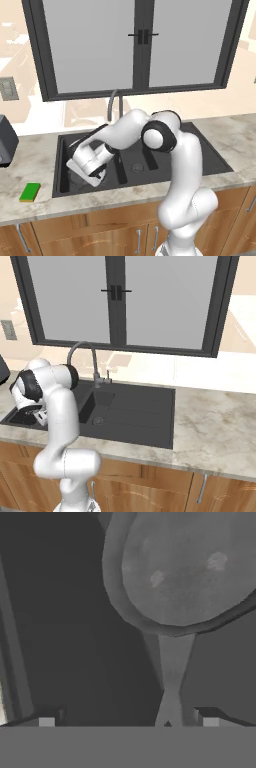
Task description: Pick the pan and sponge and place them into the sink. Then turn on the water.
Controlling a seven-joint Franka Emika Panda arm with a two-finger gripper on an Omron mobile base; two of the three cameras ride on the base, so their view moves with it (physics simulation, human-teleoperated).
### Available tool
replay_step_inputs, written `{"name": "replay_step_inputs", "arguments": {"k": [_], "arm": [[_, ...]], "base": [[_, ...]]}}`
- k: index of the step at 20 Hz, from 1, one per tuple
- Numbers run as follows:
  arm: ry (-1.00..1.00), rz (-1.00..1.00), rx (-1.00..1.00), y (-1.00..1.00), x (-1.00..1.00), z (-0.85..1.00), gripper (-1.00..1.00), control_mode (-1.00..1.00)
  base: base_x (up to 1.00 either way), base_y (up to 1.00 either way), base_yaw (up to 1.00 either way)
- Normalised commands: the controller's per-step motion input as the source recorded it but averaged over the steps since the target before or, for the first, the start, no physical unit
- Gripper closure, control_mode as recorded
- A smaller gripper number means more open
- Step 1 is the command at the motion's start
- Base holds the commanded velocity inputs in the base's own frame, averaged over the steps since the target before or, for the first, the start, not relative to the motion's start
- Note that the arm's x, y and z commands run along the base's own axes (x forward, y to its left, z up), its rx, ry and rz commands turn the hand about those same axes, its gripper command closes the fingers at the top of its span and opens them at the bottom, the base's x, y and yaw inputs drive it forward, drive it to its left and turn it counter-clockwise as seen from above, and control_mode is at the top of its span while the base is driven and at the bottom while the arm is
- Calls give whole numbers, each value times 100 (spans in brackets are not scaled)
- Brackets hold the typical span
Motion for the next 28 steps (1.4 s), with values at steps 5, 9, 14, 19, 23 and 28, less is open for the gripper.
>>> {"name": "replay_step_inputs", "arguments": {"k": [5, 9, 14, 19, 23, 28], "arm": [[-1, 0, -5, -25, -28, 23, -100, -100], [-2, 0, -1, 3, -23, 60, -100, -100], [-2, 0, 0, 16, -15, 62, -100, -100], [0, 0, 0, 13, -12, 62, -100, -100], [0, 0, 0, 11, -16, 62, -100, -100], [0, 0, 0, 8, -23, 62, -100, -100]], "base": [[0, 0, 0], [0, 0, 0], [0, 0, 0], [0, 0, 0], [0, 0, 0], [0, 0, 0]]}}
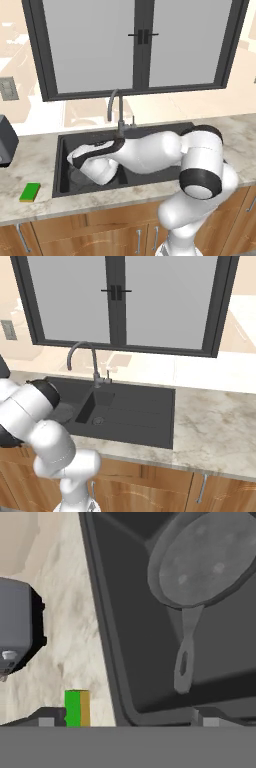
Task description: Pick the pan and sponge and place them into the sink. Then turn on the water.
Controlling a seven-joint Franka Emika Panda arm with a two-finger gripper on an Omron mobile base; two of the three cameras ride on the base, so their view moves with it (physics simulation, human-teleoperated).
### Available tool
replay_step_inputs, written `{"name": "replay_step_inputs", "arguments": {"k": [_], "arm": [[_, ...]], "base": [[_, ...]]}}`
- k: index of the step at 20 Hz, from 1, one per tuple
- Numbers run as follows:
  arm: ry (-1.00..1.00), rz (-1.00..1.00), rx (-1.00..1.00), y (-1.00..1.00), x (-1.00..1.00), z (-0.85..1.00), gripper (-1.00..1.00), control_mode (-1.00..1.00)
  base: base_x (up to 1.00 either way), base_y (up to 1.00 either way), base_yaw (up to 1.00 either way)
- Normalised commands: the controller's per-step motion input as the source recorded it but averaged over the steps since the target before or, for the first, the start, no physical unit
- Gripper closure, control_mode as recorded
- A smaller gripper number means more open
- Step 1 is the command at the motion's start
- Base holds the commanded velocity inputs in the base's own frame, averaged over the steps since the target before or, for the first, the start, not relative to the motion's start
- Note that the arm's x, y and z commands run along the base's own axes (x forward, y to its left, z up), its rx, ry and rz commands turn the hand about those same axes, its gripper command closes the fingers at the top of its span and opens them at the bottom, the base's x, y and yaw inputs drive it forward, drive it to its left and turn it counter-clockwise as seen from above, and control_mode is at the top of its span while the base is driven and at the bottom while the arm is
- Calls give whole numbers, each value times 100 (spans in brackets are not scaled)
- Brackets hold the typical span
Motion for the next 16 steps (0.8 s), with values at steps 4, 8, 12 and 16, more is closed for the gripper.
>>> {"name": "replay_step_inputs", "arguments": {"k": [4, 8, 12, 16], "arm": [[0, -1, 1, -1, -20, 62, -100, -100], [0, -5, 2, -12, -19, 62, -100, -100], [1, -7, 3, -20, -18, 62, -100, -100], [3, -7, 3, -18, -18, 56, -100, -100]], "base": [[0, 0, 0], [0, 0, 0], [0, 0, 0], [0, 0, 0]]}}
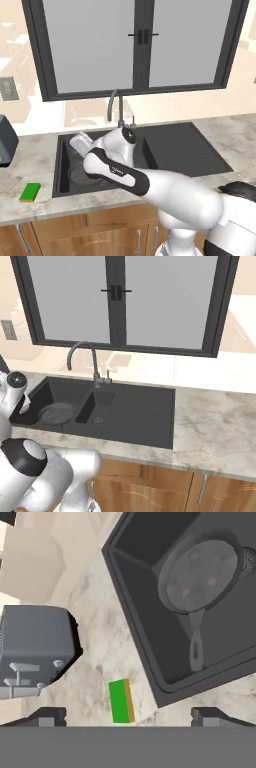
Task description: Pick the pan and sponge and place them into the sink. Then turn on the water.
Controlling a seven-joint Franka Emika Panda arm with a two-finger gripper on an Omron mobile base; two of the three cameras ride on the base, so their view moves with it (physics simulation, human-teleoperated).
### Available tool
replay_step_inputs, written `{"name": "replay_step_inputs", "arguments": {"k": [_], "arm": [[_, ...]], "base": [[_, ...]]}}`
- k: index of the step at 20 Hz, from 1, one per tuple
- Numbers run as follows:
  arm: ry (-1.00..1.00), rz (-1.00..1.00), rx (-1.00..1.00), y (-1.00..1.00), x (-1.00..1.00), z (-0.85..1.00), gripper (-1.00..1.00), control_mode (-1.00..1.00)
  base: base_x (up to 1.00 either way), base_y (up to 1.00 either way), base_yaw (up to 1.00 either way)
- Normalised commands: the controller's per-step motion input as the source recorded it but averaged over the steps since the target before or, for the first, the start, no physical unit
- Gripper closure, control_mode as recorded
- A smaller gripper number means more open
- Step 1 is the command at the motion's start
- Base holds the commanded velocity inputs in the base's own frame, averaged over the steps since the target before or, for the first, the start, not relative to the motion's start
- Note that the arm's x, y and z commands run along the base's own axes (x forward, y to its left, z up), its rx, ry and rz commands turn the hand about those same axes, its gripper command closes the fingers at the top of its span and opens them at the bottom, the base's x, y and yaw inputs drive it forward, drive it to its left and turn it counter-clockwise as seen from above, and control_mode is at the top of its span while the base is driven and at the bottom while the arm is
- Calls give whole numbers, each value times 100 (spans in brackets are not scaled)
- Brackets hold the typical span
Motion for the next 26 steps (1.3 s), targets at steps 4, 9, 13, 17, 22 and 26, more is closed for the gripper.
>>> {"name": "replay_step_inputs", "arguments": {"k": [4, 9, 13, 17, 22, 26], "arm": [[6, -3, 0, -3, -7, 53, -100, -100], [7, 0, -5, -6, 14, 30, -100, -100], [1, -1, -8, 0, 22, 6, -100, -100], [11, -6, -18, 7, 23, 26, -100, -100], [9, -1, -14, 14, -3, 19, -100, -100], [7, 4, -6, 28, -8, 6, -100, -100]], "base": [[0, 0, 0], [0, 0, 0], [0, 0, 0], [0, 0, 0], [0, 0, 0], [0, 0, 0]]}}
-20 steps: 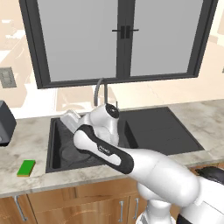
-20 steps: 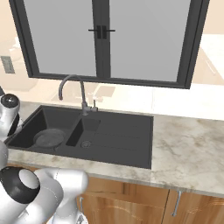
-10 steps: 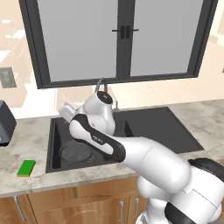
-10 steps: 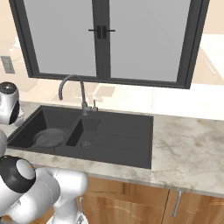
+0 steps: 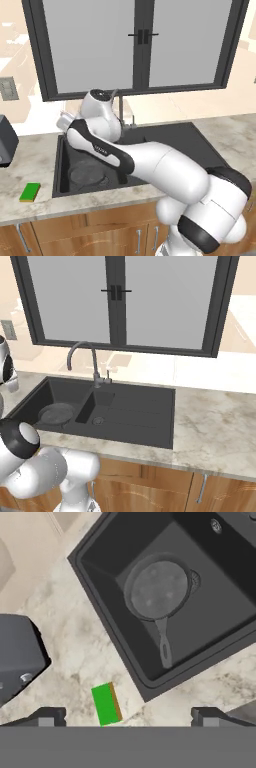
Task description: Pick the pan and sponge and place them into the sink. Then turn on the water.
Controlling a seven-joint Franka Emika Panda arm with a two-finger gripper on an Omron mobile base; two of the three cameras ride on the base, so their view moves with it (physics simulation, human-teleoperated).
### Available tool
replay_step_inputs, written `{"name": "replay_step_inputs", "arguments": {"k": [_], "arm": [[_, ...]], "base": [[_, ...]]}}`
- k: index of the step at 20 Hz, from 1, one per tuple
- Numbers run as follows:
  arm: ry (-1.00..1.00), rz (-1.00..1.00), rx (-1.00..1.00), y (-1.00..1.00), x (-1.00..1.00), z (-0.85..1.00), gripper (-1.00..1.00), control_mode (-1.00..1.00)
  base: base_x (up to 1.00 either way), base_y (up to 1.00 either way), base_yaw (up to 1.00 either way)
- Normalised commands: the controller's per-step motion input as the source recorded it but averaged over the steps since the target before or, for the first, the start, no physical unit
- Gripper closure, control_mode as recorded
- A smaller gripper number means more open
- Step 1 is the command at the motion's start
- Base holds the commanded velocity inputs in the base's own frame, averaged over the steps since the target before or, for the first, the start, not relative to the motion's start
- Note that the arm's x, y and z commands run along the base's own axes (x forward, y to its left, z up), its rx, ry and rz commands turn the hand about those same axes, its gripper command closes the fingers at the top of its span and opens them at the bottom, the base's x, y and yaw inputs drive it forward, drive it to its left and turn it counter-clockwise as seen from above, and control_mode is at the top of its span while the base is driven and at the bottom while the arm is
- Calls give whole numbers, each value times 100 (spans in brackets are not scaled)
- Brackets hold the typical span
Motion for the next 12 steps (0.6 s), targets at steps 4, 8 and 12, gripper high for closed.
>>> {"name": "replay_step_inputs", "arguments": {"k": [4, 8, 12], "arm": [[14, 10, -6, 24, -4, 20, -100, -100], [17, 9, -8, 27, -4, 19, -100, -100], [17, 7, -9, 22, -2, 12, -100, -100]], "base": [[0, 0, 0], [0, 0, 0], [0, 0, 0]]}}
